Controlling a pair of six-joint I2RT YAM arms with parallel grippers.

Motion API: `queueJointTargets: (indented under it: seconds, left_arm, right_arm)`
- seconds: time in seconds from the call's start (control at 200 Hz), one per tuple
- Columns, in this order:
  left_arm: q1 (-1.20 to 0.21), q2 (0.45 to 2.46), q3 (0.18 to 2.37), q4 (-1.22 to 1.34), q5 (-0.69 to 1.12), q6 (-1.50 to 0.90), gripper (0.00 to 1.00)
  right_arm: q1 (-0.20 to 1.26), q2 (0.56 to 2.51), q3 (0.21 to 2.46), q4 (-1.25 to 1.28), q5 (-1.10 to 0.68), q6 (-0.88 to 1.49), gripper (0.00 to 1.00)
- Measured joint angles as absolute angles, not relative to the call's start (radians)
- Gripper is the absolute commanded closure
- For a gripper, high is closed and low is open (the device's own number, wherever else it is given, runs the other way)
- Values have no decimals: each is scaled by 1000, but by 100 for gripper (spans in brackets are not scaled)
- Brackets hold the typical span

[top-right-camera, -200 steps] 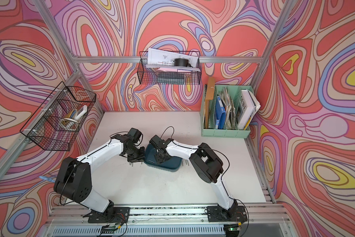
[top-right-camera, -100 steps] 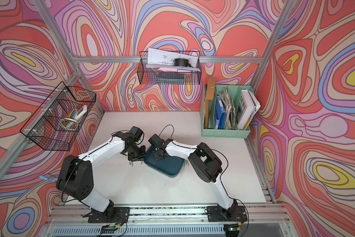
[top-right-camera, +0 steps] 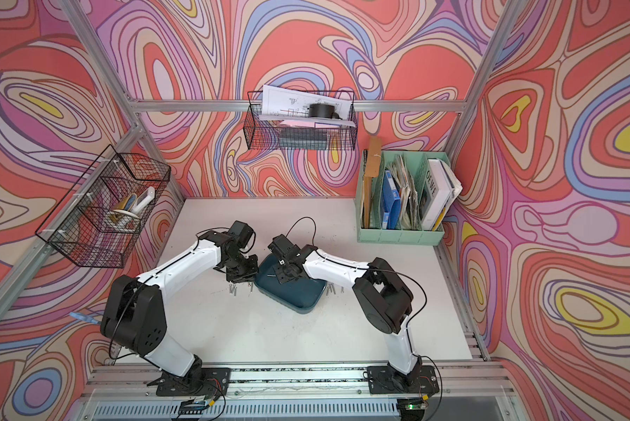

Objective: Take out the screws from the storage box
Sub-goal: Adjust the storage box at the center of the board.

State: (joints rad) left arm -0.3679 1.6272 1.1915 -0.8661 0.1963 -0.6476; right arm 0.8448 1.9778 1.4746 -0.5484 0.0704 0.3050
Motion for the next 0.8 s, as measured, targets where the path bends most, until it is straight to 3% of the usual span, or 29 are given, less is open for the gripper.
queueJointTargets:
  seconds: [0.335, 0.506, 0.651, 0.796]
  left_arm:
    - [-368, 1615, 1139, -835, 206, -644, 65]
    - [-368, 1533, 1151, -841, 190, -612, 66]
    - [-376, 1475, 1235, -847, 172, -517, 57]
    - [-447, 1520, 1332, -854, 148, -390, 59]
  right_arm:
    - [845, 1992, 1491, -563, 80, 340, 59]
    - [845, 1975, 1476, -554, 99, 359, 59]
    - [840, 1863, 1402, -550, 143, 383, 59]
    - [799, 1691, 1319, -550, 190, 419, 59]
